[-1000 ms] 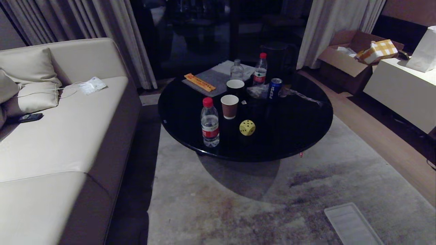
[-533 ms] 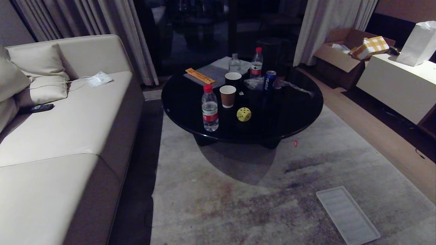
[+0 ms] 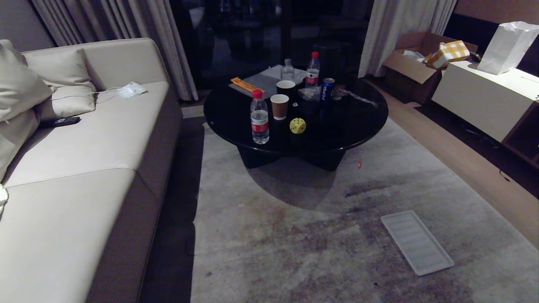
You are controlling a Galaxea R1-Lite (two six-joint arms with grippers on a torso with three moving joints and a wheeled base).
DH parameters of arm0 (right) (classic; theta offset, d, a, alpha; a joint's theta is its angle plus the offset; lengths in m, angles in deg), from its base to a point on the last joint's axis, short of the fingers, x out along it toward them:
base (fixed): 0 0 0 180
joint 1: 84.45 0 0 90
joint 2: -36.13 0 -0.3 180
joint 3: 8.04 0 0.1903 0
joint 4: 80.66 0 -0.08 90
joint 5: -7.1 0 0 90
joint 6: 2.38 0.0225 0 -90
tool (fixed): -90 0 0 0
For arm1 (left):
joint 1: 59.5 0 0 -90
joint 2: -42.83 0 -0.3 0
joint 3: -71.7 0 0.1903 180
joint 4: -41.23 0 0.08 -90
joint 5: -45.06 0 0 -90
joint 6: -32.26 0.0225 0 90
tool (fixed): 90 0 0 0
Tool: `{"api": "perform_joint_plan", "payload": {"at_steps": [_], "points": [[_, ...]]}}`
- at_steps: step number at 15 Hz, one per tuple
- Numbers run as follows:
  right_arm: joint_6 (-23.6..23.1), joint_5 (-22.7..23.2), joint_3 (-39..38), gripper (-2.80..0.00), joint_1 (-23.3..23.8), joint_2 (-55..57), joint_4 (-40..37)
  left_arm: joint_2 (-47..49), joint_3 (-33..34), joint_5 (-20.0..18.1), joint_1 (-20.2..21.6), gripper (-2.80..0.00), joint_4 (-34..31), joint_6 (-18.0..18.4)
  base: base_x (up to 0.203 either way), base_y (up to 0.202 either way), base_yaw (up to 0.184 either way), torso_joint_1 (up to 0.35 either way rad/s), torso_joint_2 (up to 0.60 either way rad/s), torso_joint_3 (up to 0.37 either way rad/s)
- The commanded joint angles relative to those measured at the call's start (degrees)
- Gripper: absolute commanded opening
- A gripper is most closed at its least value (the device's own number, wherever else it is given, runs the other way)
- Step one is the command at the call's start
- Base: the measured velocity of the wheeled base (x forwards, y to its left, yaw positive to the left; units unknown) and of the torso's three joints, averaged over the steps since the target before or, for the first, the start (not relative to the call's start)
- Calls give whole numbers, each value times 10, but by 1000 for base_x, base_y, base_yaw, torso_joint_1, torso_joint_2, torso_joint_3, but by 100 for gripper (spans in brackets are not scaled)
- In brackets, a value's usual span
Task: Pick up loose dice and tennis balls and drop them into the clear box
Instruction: Put the toys in the box
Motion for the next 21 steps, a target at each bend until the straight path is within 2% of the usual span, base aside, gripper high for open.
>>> {"api": "perform_joint_plan", "payload": {"at_steps": [1,7,15,21], "points": [[0,1,-5,-280,0,1,0,1,1,1,0,-280,0,-1,-185,0,0,2,2,2],[0,1,-5,-280,0,1,0,1,1,1,0,-280,0,0,-172,0,-1,1,1,2],[0,1,-5,-280,0,1,0,1,1,1,0,-280,0,0,0,0,0,0,0,0],[0,1,-5,-280,0,1,0,1,1,0,0,-280,0,0,0,7,-139,1,2,4]]}}
